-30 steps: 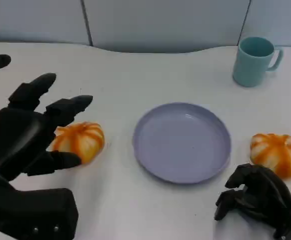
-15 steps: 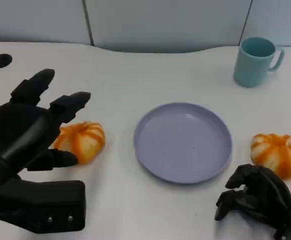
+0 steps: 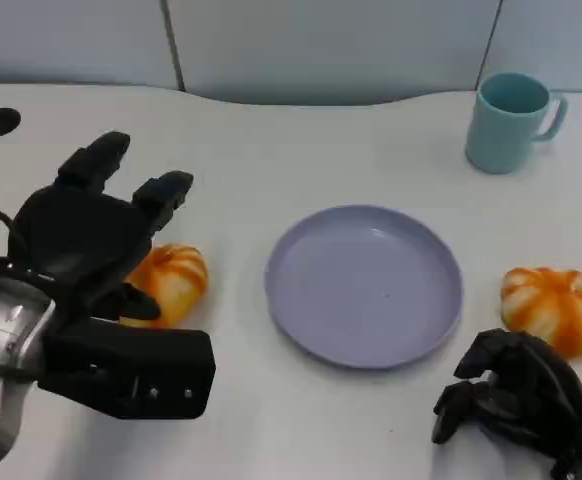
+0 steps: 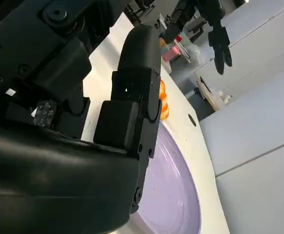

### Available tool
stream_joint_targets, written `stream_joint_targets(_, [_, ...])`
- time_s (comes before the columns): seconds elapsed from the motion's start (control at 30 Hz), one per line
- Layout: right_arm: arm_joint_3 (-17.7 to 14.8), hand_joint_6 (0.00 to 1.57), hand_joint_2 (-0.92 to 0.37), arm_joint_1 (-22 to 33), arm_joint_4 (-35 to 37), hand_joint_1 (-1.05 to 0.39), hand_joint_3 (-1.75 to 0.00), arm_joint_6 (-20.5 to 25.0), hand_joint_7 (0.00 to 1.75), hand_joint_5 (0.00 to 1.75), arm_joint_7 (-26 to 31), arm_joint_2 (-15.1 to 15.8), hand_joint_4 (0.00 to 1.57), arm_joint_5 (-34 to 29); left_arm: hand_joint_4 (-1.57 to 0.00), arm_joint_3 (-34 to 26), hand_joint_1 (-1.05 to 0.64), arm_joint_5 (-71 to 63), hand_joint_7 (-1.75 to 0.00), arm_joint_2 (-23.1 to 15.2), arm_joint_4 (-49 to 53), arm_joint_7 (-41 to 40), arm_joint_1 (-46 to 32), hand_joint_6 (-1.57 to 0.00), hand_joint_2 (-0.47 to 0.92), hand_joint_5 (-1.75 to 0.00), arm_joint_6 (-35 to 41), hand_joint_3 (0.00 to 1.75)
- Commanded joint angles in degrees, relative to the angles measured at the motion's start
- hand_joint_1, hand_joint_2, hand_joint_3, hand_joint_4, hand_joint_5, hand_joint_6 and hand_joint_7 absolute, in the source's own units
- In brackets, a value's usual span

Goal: Grasp the bread from the table and place it into the plate.

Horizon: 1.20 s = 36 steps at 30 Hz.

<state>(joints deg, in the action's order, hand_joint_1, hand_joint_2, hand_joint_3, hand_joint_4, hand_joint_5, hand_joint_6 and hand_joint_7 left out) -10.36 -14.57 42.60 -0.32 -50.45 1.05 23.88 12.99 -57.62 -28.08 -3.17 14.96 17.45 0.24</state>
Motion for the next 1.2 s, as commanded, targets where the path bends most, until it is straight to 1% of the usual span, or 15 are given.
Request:
stream_joint_targets(0.03, [-0.1, 1.57, -0.42, 1.3, 0.8, -1.05, 0.00, 0.6, 0.23, 0.48, 0.5, 0.6, 1.57, -0.4, -0.05, 1.3, -0.78, -0.5, 0.00, -1.6, 1.1, 0.2, 0.0, -0.08, 0.92, 0.00, 0.7, 0.02])
stream_joint_targets(0.87, [-0.1, 1.57, -0.42, 1.3, 0.8, -1.05, 0.00, 0.5, 0.24, 0.47, 0.4, 0.6, 1.57, -0.4, -0.05, 2.2, -0.78, 0.0, 0.00, -2.2, 1.2, -0.2, 0.2, -0.08, 0.92, 0.00, 1.3, 0.03])
stream_joint_targets(0.9, [-0.1, 1.57, -0.42, 1.4, 0.9, -1.05, 0.00, 0.4, 0.24, 0.47, 0.3, 0.6, 1.57, -0.5, -0.05, 3.8, -0.78, 0.0, 0.00, -0.8, 5.4, 0.6, 2.3, -0.08, 0.92, 0.00, 1.2, 0.03])
stream_joint_targets(0.93, [-0.2, 1.57, -0.42, 1.4, 1.1, -1.05, 0.00, 0.3, 0.23, 0.47, 0.1, 0.7, 1.57, -0.4, -0.02, 5.5, -0.77, 0.1, 0.00, 0.5, 9.4, 1.5, 4.5, -0.05, 0.92, 0.00, 1.2, 0.03])
stream_joint_targets(0.97, [-0.1, 1.57, -0.42, 1.9, 0.4, -1.05, 0.00, 0.7, 0.23, 0.47, 0.3, 0.7, 1.57, -0.4, -0.01, 7.6, -0.77, 0.4, 0.00, 3.4, 17.6, 2.2, 8.3, -0.04, 0.91, 0.00, 1.6, 0.02])
stream_joint_targets(1.0, [0.0, 1.57, -0.42, 2.3, -0.2, -1.05, 0.00, 1.0, 0.23, 0.47, 0.5, 0.7, 1.57, -0.4, -0.01, 9.1, -0.78, 0.8, -0.01, 5.4, 23.4, 2.4, 11.1, -0.04, 0.90, 0.00, 1.8, 0.02])
stream_joint_targets(1.03, [0.1, 1.57, -0.41, 2.5, -0.6, -1.05, 0.00, 1.1, 0.23, 0.47, 0.6, 0.7, 1.57, -0.5, -0.01, 9.9, -0.79, 1.1, -0.01, 6.5, 27.0, 2.1, 12.8, -0.05, 0.89, 0.00, 2.0, 0.01])
stream_joint_targets(1.07, [0.1, 1.57, -0.42, 2.6, -0.7, -1.05, 0.00, 0.8, 0.23, 0.47, 0.5, 0.7, 1.57, -0.5, -0.01, 10.4, -0.80, 1.4, -0.01, 7.1, 29.2, 1.7, 13.9, -0.05, 0.89, 0.00, 2.0, 0.01])
stream_joint_targets(1.2, [0.2, 1.57, -0.43, 2.7, -0.8, -1.05, -0.01, 0.4, 0.23, 0.47, 0.2, 0.7, 1.57, -0.6, -0.01, 11.8, -0.79, 2.8, -0.01, 7.0, 32.3, 0.3, 15.8, -0.05, 0.89, 0.00, 1.8, 0.00])
